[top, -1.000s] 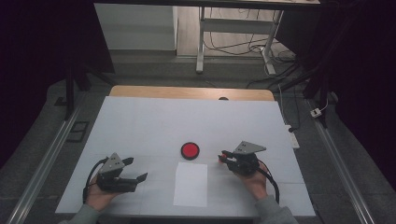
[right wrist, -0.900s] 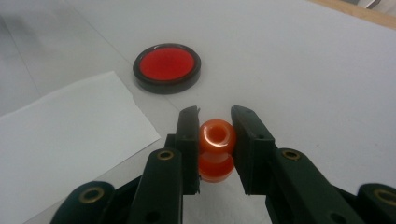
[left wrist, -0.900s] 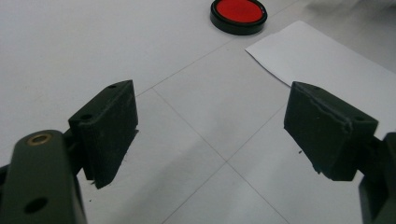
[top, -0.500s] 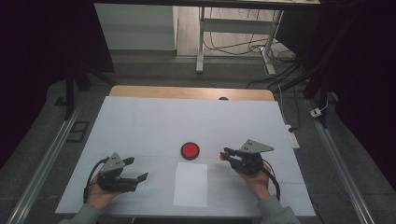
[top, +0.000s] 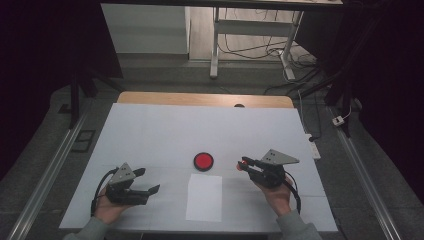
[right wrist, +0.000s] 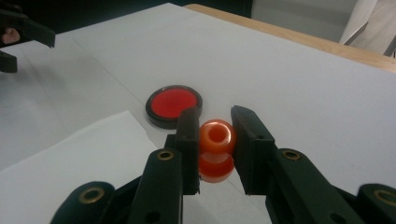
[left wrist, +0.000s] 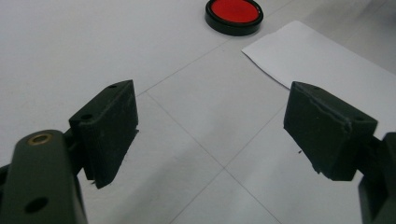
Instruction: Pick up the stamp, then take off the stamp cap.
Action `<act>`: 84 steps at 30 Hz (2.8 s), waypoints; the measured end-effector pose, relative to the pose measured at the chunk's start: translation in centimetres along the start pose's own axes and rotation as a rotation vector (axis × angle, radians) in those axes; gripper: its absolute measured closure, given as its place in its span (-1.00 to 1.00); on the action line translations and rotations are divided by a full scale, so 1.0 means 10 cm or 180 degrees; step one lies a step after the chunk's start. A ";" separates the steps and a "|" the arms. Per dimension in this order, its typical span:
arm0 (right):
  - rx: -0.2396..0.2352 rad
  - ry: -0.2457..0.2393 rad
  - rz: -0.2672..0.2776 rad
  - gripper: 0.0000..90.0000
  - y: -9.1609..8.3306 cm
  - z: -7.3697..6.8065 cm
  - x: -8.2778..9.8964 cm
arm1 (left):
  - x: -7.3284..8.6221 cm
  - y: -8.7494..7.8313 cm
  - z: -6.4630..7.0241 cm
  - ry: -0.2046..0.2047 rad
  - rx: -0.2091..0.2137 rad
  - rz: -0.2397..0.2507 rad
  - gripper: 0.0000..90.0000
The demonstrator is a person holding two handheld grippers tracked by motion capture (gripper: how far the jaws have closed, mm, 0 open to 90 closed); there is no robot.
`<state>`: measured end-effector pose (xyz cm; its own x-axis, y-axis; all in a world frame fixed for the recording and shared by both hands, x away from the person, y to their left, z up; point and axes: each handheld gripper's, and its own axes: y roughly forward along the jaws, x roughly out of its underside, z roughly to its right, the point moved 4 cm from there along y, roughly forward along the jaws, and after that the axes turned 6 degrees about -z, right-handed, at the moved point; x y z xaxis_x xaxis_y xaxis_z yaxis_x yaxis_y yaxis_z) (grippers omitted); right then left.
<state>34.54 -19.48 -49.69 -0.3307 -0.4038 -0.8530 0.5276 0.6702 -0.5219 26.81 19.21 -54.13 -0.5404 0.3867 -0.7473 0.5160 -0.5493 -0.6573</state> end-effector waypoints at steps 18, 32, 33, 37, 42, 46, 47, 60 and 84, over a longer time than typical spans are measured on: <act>-0.0157 0.0002 0.0172 0.59 -0.04 -0.21 -0.13 | -0.02 0.02 0.03 -0.0002 0.0005 -0.0007 -0.60; -0.0322 -0.0063 0.0134 0.59 0.05 -0.37 -0.17 | -0.01 0.03 0.02 -0.0014 -0.0003 -0.0032 -0.60; -0.0326 -0.0060 0.0131 0.59 0.06 -0.38 -0.18 | -0.01 0.04 0.02 -0.0011 -0.0002 -0.0036 -0.60; -0.0356 -0.0057 0.0126 0.59 0.09 -0.40 -0.18 | -0.01 0.05 0.02 0.0004 -0.0003 -0.0050 -0.60; -0.0420 -0.0079 0.0110 0.59 0.14 -0.47 -0.19 | 0.00 0.05 0.02 -0.0009 -0.0001 -0.0046 -0.59; -0.0460 -0.0103 0.0106 0.59 0.17 -0.52 -0.20 | 0.00 0.05 0.02 -0.0010 -0.0006 -0.0051 -0.60; -0.0473 -0.0114 0.0101 0.59 0.17 -0.54 -0.20 | 0.00 0.05 0.01 -0.0012 -0.0005 -0.0049 -0.60; -0.0623 -0.0211 0.0044 0.59 0.30 -0.73 -0.21 | 0.00 0.05 0.01 -0.0024 -0.0001 -0.0050 -0.60; -0.0606 -0.0194 0.0068 0.59 0.29 -0.72 -0.22 | -0.08 0.04 0.07 0.0068 0.0037 0.0023 -0.59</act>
<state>31.15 -12.15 -49.29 -0.2702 -0.4213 -0.8657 0.3746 0.7823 -0.4976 26.99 18.15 -53.74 -0.5222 0.3984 -0.7540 0.5121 -0.5606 -0.6508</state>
